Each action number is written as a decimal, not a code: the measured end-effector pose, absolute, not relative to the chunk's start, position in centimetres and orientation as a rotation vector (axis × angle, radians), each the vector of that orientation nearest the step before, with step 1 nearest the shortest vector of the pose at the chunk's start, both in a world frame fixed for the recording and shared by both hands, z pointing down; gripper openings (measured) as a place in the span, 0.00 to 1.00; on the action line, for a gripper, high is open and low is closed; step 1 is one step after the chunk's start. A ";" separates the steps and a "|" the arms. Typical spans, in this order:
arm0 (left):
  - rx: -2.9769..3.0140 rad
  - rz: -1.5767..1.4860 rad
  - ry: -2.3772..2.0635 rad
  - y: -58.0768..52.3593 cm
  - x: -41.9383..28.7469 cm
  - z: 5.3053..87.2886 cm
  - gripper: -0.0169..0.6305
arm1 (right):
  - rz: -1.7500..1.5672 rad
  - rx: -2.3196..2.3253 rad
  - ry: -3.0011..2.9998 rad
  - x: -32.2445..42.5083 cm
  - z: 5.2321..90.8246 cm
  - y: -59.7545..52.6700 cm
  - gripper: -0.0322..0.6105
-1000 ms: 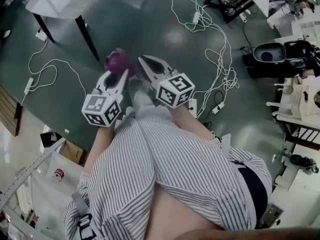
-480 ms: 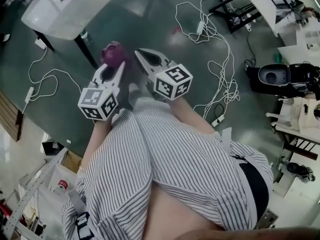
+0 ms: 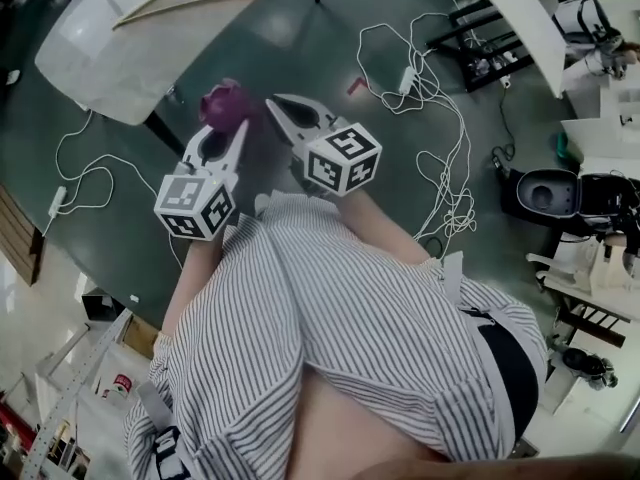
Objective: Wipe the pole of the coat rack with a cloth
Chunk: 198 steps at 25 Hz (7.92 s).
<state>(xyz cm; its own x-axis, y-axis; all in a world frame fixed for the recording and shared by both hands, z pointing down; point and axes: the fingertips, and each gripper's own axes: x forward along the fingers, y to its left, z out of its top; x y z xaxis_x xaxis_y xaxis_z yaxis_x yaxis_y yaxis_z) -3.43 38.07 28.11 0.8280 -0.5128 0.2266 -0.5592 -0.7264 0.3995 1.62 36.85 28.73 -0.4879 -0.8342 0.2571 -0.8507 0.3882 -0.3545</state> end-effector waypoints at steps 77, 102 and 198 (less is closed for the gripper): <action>2.529 0.254 -0.714 -5.4 3.7 30.7 0.15 | 0.784 1.743 -2.464 10.3 31.2 -5.0 0.07; 2.472 0.366 -0.631 -10.8 10.1 35.2 0.15 | 0.978 1.796 -2.282 17.0 37.7 -8.7 0.07; 2.155 0.323 -0.694 -18.9 4.6 45.1 0.15 | 1.204 1.568 -2.237 7.7 46.8 -15.7 0.07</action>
